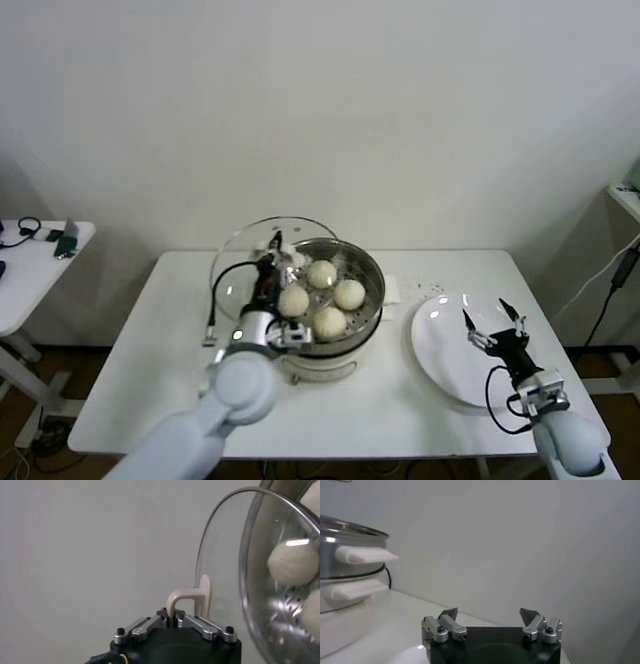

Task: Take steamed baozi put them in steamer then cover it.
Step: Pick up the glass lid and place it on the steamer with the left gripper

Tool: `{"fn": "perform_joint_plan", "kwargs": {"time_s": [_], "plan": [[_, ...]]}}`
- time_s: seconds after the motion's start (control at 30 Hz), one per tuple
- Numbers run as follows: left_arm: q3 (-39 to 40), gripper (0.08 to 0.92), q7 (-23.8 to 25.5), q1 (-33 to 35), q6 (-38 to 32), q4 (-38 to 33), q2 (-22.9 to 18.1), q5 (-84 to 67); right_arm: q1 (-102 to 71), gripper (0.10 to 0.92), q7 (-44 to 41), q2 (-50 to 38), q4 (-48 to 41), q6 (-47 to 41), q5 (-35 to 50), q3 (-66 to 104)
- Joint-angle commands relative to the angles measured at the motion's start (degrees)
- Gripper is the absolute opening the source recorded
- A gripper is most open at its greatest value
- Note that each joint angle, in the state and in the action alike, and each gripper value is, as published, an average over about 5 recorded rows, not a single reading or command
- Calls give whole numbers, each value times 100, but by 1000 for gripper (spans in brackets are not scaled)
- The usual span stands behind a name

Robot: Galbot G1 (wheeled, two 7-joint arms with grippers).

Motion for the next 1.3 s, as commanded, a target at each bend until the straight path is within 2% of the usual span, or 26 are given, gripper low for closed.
{"fn": "perform_joint_plan", "kwargs": {"time_s": [0.03, 0.33, 0.67, 1.3], "plan": [[712, 156, 828, -664, 277, 625, -1256, 888, -30, 823, -22, 14, -96, 38, -20, 199], [469, 156, 720, -286, 277, 928, -1555, 1138, -76, 823, -40, 75, -101, 61, -20, 279], [371, 156, 629, -179, 277, 1249, -1579, 1209, -75, 823, -58, 116, -106, 75, -26, 305], [312, 156, 591, -154, 277, 1411, -1540, 1202, -33, 823, -96, 246, -149, 86, -66, 316]]}}
